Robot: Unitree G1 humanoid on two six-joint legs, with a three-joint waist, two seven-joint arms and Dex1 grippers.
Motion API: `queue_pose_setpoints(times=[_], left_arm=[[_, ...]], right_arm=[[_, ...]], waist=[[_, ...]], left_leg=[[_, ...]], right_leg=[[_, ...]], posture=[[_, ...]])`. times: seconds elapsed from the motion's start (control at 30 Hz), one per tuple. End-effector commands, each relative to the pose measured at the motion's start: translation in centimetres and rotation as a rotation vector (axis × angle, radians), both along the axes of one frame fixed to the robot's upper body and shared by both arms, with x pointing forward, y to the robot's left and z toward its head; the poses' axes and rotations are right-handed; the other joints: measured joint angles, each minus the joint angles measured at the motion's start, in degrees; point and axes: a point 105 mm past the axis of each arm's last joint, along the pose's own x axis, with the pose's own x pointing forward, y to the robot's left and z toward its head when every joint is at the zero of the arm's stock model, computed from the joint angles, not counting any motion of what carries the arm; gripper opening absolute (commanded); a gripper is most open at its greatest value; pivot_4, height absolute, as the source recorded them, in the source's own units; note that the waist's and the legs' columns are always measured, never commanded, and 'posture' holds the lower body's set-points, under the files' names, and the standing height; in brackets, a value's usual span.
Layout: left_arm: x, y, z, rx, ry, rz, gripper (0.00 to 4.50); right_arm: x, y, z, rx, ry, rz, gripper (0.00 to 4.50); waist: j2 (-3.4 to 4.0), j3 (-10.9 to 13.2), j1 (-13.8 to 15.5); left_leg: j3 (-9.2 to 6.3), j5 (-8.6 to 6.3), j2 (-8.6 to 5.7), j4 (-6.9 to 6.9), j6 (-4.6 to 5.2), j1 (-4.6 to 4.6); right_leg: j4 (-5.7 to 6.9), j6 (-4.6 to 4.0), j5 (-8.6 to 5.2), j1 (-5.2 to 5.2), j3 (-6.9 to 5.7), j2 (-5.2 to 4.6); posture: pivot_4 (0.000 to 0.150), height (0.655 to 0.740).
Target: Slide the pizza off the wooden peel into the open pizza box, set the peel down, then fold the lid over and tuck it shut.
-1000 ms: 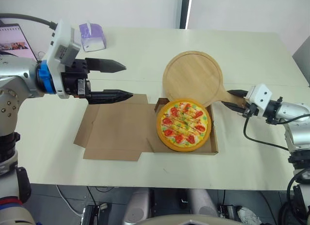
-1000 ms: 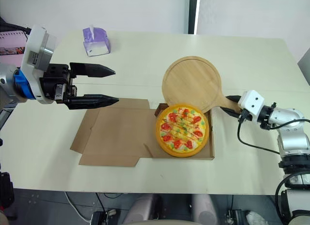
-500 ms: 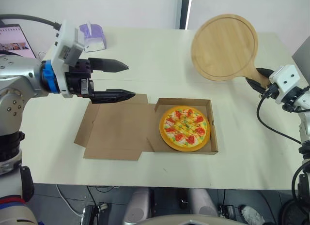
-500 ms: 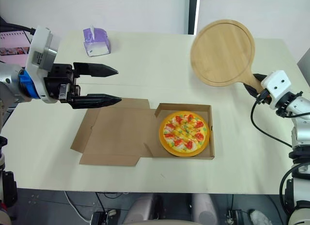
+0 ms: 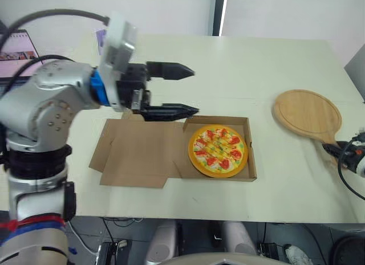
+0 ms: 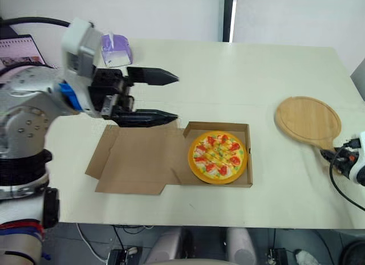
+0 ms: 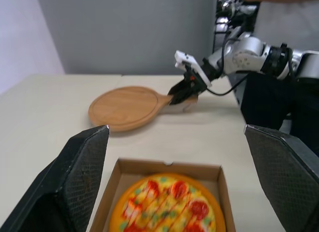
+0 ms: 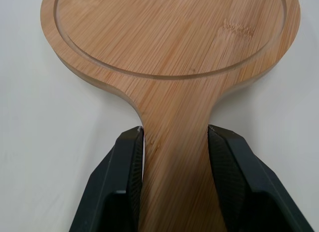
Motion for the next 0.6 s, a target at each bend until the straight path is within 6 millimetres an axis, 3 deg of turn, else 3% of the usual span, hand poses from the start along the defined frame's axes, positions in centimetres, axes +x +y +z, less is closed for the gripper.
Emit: queue_pose_setpoints(times=[0.03,0.23,0.37,0.5,0.6], left_arm=[[0.0,-0.4,1.1,-0.019,-0.058,-0.031,4.50],[0.2,-0.9,0.8,-0.014,-0.055,-0.072,4.50],[0.3,-0.8,0.5,0.001,-0.053,-0.070,4.50],[0.4,-0.2,0.3,0.015,-0.042,-0.037,4.50],[0.5,0.9,-0.3,0.030,-0.024,0.028,4.50]], right_arm=[[-1.8,-0.6,1.8,-0.043,-0.033,-0.071,1.63],[-3.9,-0.9,0.8,-0.052,-0.009,-0.133,1.63],[-4.2,-0.9,0.6,-0.050,-0.016,-0.140,2.90],[-2.5,-0.3,3.7,-0.094,-0.128,-0.079,4.36],[0.2,1.2,7.0,-0.208,-0.205,0.064,4.48]], waist=[[0.04,-0.02,-0.22],[0.19,-0.11,-0.43],[0.19,-0.12,-0.54],[0.19,-0.11,-0.62],[0.31,-0.17,-1.19]], left_leg=[[0.00,0.00,0.00,-0.01,0.00,0.01],[-0.03,0.04,-0.01,0.00,-0.06,0.08],[-0.03,0.08,0.00,0.00,-0.15,0.14],[-0.02,0.08,-0.01,0.00,-0.15,0.18],[0.09,0.07,-0.01,-0.01,-0.13,0.27]], right_leg=[[0.00,0.00,0.00,0.03,0.00,0.00],[-0.08,0.02,-0.01,0.21,-0.03,0.06],[-0.13,0.04,-0.02,0.32,-0.03,0.10],[-0.14,0.05,-0.03,0.37,-0.02,0.14],[-0.15,0.06,-0.03,0.38,0.07,0.14]], posture=[[0.150,0.7400],[0.150,0.7400],[0.150,0.7400],[0.150,0.7400],[0.150,0.7400]])
